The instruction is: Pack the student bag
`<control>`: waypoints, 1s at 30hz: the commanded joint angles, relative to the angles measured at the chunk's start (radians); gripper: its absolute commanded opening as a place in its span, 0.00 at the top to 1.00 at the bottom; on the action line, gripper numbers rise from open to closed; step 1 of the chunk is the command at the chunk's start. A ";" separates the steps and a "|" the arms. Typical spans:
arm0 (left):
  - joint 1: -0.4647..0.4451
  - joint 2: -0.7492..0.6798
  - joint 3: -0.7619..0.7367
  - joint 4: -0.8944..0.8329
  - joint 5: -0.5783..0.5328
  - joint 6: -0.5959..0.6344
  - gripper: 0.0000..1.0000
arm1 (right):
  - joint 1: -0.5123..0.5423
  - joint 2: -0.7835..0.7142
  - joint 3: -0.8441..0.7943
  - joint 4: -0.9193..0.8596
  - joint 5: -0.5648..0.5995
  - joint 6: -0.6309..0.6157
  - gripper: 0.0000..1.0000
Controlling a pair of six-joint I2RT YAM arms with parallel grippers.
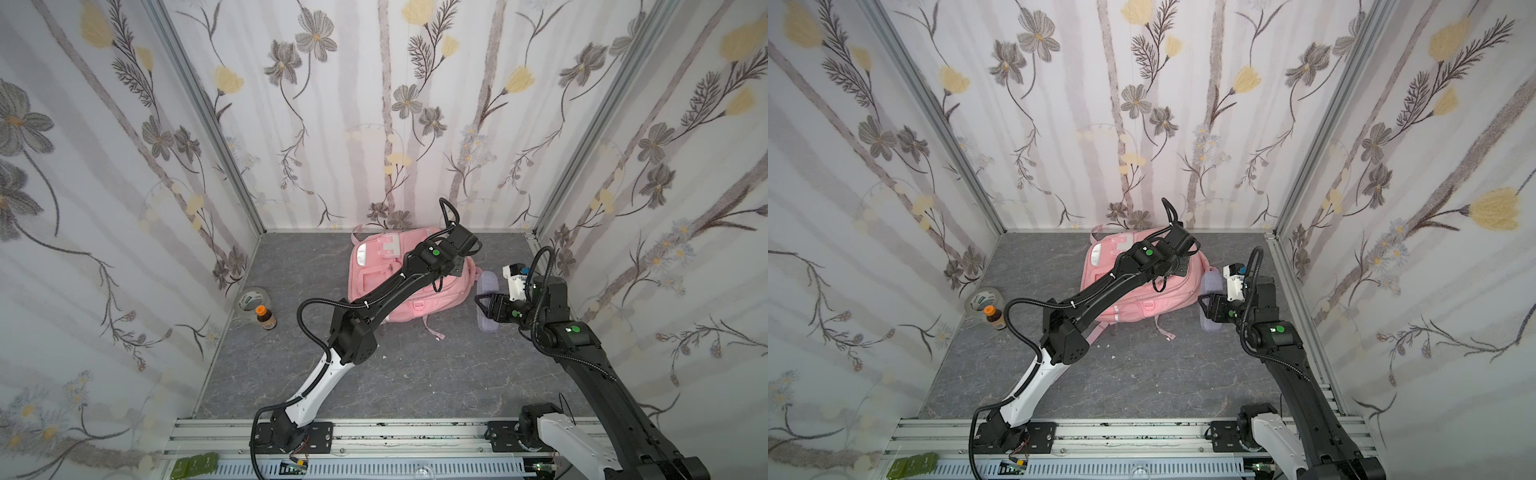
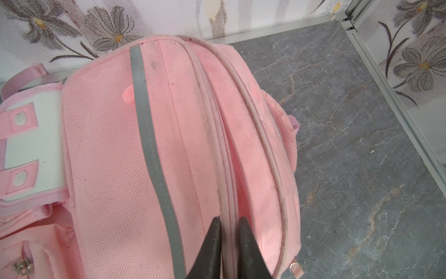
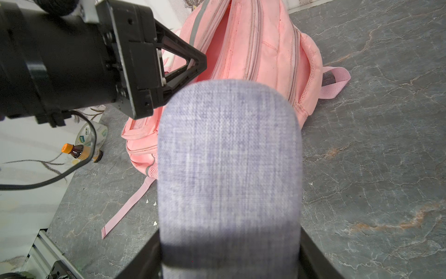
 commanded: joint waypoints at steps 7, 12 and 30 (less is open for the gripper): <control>0.010 -0.004 -0.003 -0.039 -0.012 0.011 1.00 | 0.000 0.009 0.018 0.054 -0.011 0.014 1.00; 0.010 -0.068 -0.044 0.008 0.033 0.124 1.00 | 0.000 0.055 0.074 0.062 -0.032 0.027 1.00; 0.010 -0.464 -0.602 0.384 0.192 0.226 1.00 | 0.061 0.434 0.287 0.323 -0.221 0.505 1.00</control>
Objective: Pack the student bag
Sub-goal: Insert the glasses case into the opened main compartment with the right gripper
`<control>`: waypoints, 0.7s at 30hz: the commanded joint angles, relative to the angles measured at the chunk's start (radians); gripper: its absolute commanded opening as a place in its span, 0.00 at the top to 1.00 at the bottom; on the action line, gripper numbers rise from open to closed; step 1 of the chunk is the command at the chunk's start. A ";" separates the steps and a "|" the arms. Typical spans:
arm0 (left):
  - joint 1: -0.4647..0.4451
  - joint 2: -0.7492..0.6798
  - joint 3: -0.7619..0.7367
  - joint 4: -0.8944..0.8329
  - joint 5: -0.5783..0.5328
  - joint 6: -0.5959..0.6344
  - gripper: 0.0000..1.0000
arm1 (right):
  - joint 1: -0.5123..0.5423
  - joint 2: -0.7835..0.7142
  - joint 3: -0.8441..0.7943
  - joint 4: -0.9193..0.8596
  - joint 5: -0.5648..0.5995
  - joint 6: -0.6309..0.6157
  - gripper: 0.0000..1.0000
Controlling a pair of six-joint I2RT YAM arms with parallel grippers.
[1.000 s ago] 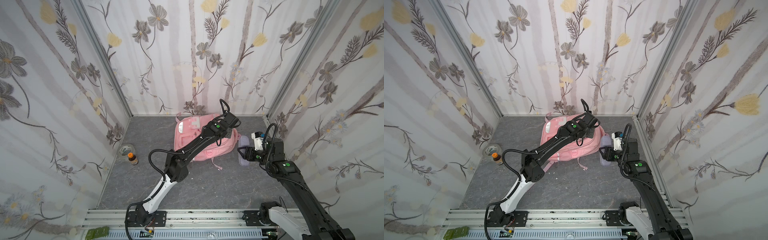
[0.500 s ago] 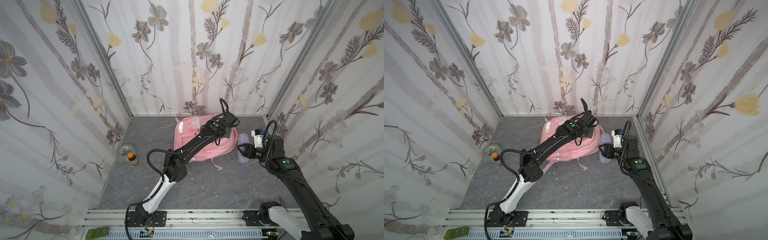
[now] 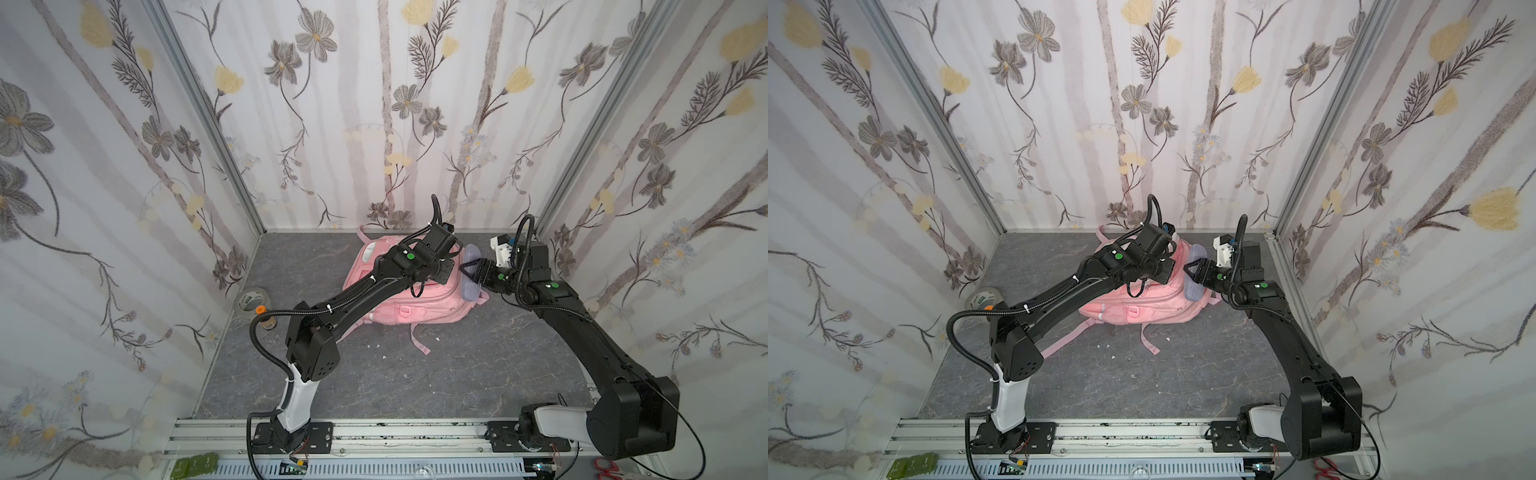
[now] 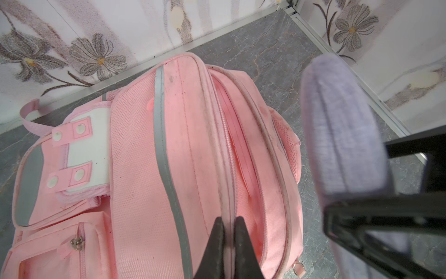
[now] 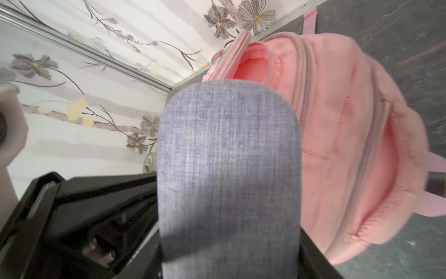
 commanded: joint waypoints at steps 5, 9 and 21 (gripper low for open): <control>0.000 -0.055 -0.066 0.186 0.029 -0.001 1.00 | 0.018 0.140 0.032 0.185 -0.070 0.244 1.00; -0.001 -0.063 -0.080 0.216 0.048 -0.003 1.00 | 0.016 0.185 0.044 0.202 -0.079 0.264 0.90; -0.004 -0.052 -0.076 0.232 0.063 -0.016 1.00 | 0.022 0.178 0.024 0.283 -0.132 0.323 0.47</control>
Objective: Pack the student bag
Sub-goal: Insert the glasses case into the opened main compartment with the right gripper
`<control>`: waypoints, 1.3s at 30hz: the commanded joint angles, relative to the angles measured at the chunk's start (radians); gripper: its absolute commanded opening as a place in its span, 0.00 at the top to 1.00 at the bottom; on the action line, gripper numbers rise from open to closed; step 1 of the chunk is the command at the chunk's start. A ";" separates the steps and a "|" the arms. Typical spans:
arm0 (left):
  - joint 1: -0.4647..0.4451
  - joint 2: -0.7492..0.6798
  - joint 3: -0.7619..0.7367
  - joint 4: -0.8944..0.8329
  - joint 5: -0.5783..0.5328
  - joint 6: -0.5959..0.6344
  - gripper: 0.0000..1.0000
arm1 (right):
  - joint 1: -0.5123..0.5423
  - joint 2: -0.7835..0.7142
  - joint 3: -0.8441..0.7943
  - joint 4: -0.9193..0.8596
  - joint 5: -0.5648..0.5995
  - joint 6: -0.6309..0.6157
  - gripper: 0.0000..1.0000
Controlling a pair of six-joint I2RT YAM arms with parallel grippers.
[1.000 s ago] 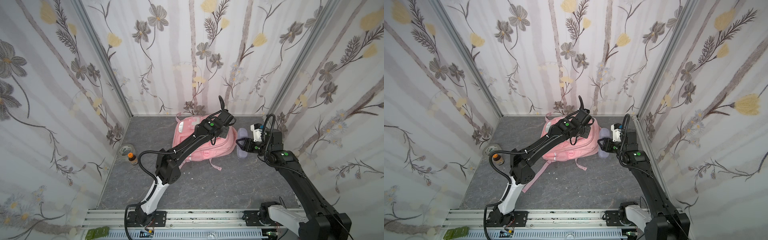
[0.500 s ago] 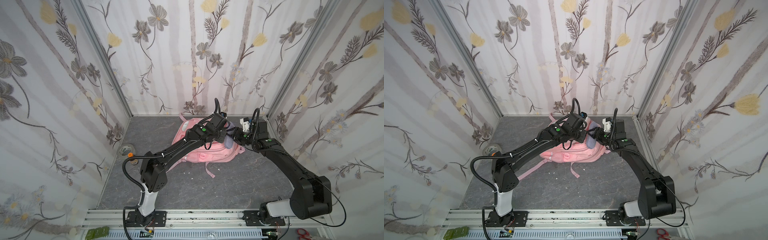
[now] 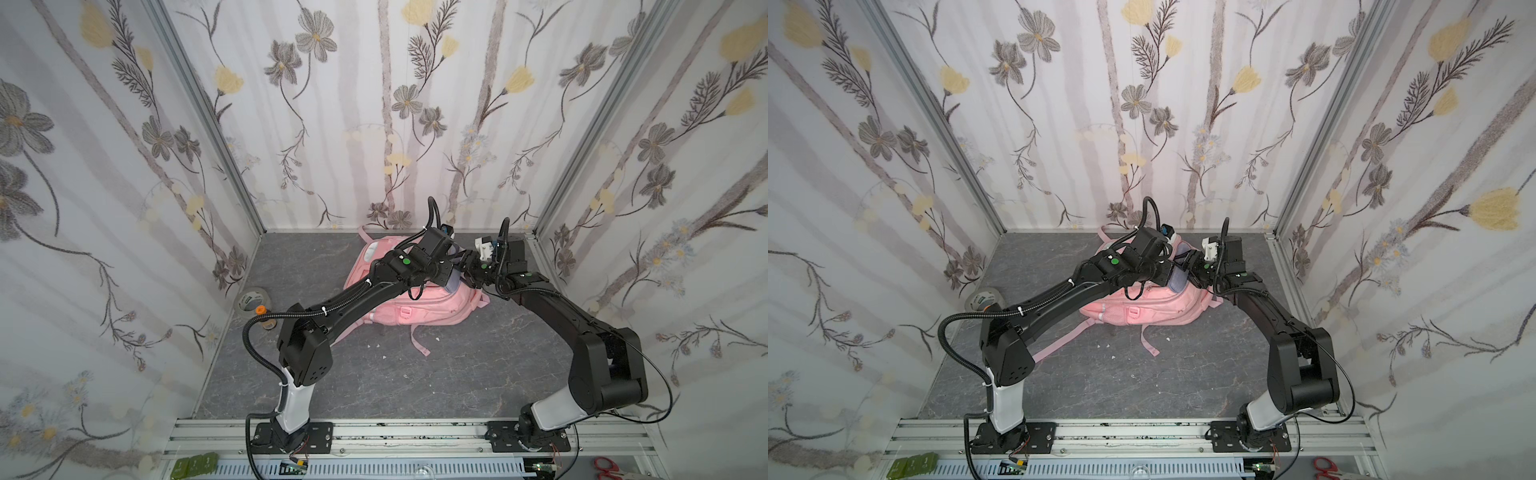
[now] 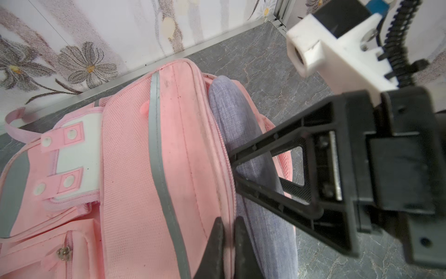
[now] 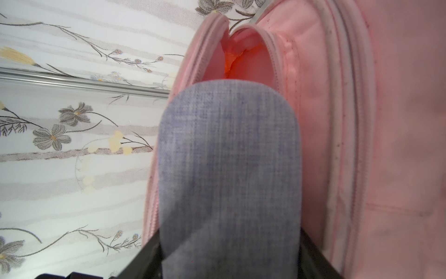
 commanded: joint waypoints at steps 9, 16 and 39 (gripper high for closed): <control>-0.003 -0.012 0.015 0.130 0.026 -0.008 1.00 | 0.002 -0.049 -0.056 0.137 -0.064 0.057 0.31; -0.004 -0.015 0.012 0.125 0.026 -0.014 1.00 | -0.004 -0.048 -0.082 0.201 -0.087 0.105 0.29; -0.003 -0.017 0.005 0.136 0.024 -0.026 1.00 | -0.020 -0.119 -0.145 0.311 -0.111 0.230 0.35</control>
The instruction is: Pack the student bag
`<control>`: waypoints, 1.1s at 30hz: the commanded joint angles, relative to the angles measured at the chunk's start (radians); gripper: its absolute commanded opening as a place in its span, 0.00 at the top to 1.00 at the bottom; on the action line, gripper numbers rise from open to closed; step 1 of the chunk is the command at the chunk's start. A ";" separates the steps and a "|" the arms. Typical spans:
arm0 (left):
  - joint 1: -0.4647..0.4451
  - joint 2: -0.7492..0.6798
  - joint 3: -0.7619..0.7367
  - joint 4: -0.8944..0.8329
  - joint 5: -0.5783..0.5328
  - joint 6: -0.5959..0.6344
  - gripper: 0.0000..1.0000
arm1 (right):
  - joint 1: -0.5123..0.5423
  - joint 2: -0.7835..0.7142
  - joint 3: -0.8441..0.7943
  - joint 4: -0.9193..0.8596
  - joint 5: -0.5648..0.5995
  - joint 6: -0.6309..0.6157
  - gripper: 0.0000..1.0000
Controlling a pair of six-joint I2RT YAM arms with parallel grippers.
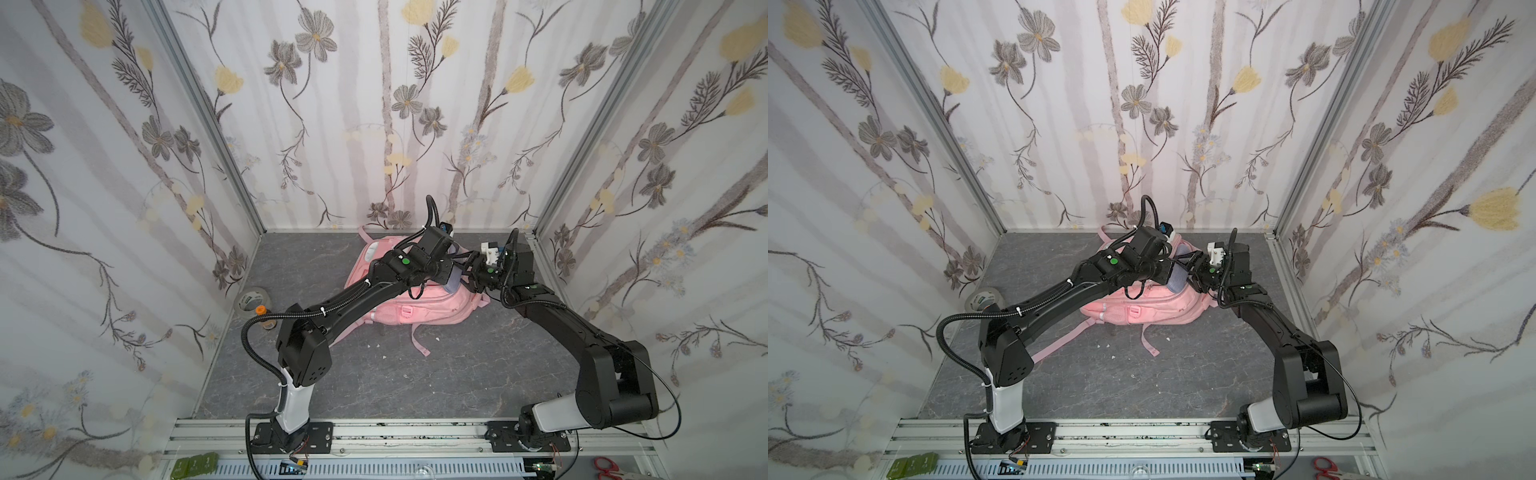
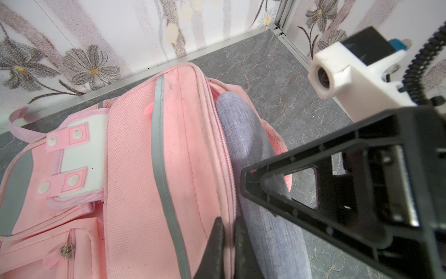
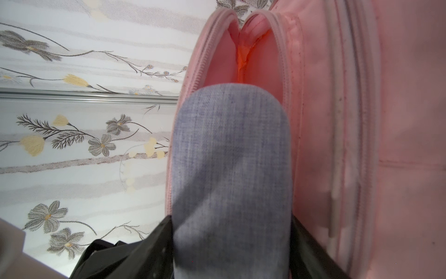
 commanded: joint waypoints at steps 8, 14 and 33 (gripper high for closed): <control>-0.004 -0.010 0.009 0.122 0.035 -0.017 1.00 | -0.024 -0.008 -0.059 0.135 -0.044 0.045 0.47; -0.011 -0.004 0.008 0.131 0.052 -0.011 1.00 | -0.042 0.046 -0.029 0.088 -0.025 0.007 0.47; -0.026 0.010 0.014 0.136 0.072 0.021 1.00 | -0.053 0.049 0.016 0.101 -0.070 0.050 0.22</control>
